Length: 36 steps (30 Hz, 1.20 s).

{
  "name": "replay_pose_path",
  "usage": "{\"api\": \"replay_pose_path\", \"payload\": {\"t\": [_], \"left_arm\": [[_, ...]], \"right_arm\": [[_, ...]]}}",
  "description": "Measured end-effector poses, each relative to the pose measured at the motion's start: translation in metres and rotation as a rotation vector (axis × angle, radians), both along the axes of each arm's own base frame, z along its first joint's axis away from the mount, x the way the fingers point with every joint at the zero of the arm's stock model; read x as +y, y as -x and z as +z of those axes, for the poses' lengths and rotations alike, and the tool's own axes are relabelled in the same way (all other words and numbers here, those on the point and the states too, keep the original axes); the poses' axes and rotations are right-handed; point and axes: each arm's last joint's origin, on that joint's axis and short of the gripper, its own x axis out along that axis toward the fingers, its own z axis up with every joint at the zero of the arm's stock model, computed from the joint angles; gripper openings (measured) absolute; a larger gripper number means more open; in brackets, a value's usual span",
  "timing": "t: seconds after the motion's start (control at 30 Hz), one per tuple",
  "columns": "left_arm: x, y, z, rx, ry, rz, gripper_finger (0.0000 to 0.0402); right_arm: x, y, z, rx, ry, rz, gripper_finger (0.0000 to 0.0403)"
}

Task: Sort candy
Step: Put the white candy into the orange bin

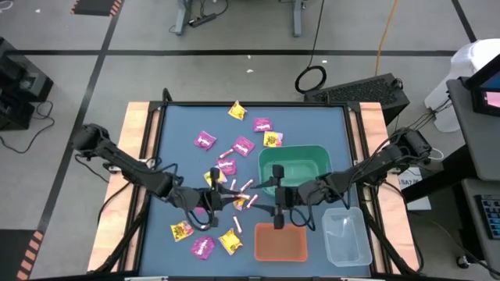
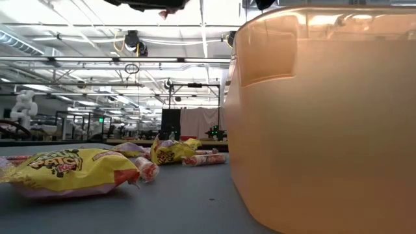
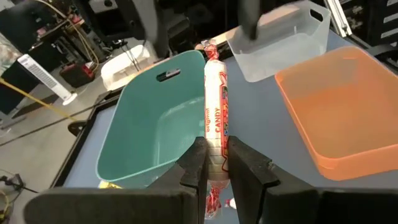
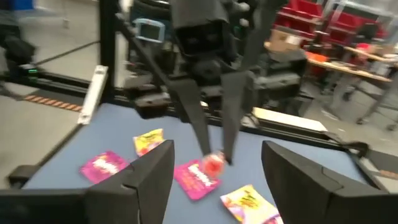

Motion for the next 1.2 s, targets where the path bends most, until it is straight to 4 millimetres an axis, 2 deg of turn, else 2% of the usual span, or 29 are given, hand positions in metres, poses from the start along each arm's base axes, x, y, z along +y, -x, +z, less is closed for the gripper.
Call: {"api": "replay_pose_path", "payload": {"t": [0.73,1.0,1.2], "left_arm": [[0.002,-0.005,0.006,-0.074,0.001,0.007,0.0057],[0.006,-0.009,0.007,-0.099,0.018,0.019,0.0057],[0.006,-0.009,0.007,-0.099,0.018,0.018,0.0057]], "right_arm": [[-0.004,-0.002,-0.001,0.007,0.005,0.006,0.0169],[-0.003,-0.015,-0.012,-0.045,0.051,-0.001,0.0147],[-0.005,-0.016,-0.013,-0.047,0.056,-0.007,0.0121]]}}
